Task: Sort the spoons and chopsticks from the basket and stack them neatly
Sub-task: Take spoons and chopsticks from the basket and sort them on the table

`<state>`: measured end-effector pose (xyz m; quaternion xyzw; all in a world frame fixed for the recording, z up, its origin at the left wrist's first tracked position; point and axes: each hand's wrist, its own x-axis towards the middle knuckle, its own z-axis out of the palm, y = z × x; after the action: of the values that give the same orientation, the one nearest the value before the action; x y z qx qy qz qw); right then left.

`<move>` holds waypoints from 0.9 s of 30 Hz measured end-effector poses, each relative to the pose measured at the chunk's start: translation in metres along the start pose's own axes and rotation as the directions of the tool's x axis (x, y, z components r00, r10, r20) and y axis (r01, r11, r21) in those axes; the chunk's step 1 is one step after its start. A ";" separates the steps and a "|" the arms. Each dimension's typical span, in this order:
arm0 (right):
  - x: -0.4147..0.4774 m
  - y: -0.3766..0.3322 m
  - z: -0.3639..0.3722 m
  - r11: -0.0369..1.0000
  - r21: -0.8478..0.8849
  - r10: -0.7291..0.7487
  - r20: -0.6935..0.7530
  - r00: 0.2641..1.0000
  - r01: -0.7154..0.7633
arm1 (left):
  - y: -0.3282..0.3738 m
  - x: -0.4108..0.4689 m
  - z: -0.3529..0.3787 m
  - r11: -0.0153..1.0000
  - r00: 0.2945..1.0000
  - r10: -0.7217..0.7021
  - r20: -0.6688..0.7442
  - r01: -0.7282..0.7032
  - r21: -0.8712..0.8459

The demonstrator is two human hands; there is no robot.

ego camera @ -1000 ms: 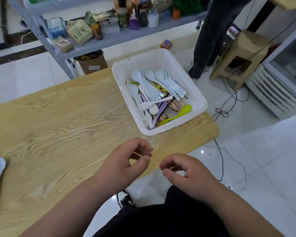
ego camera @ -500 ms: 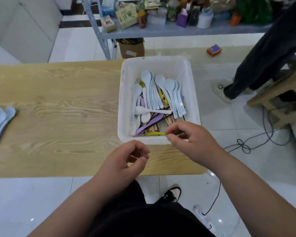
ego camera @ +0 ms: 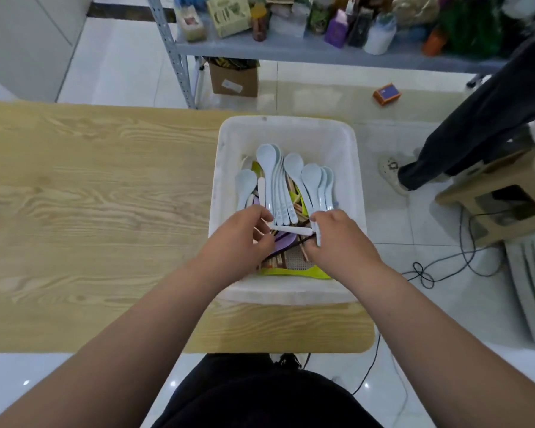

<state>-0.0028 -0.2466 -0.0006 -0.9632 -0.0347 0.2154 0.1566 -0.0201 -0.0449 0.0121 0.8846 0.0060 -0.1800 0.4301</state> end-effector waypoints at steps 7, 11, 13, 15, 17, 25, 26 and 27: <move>0.054 -0.011 0.009 0.947 -0.265 0.208 0.083 0.975 -0.179 | -0.019 0.111 0.013 0.949 0.992 -0.103 0.071 0.076 0.305; 0.065 -0.010 0.017 0.952 -0.227 0.221 0.045 0.974 -0.205 | -0.023 0.142 0.019 0.890 0.969 -0.235 0.074 0.184 0.418; 0.069 -0.007 0.021 0.962 -0.150 0.232 0.009 0.973 -0.228 | -0.029 0.154 0.024 0.887 0.961 -0.273 0.048 0.232 0.398; 0.071 -0.003 0.023 0.964 -0.060 0.258 0.001 0.966 -0.257 | -0.031 0.160 0.028 0.879 0.958 -0.280 0.054 0.234 0.416; 0.072 -0.001 0.023 0.958 0.022 0.285 0.008 0.959 -0.285 | -0.030 0.163 0.030 0.888 0.961 -0.270 0.061 0.224 0.401; 0.067 0.000 0.025 0.870 0.365 0.367 -0.030 0.930 -0.332 | -0.033 0.158 0.023 0.954 0.970 -0.235 0.053 0.220 0.202; 0.067 0.000 0.026 0.850 0.406 0.380 -0.034 0.924 -0.335 | -0.034 0.157 0.022 0.956 0.971 -0.234 0.057 0.219 0.193; 0.067 0.000 0.028 0.828 0.451 0.389 -0.031 0.921 -0.334 | -0.035 0.155 0.022 0.958 0.971 -0.232 0.059 0.217 0.186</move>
<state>0.0457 -0.2301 -0.0515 -0.9034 0.2073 0.1846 0.3267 0.1123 -0.0623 -0.0767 0.9052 0.0730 -0.2628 0.3259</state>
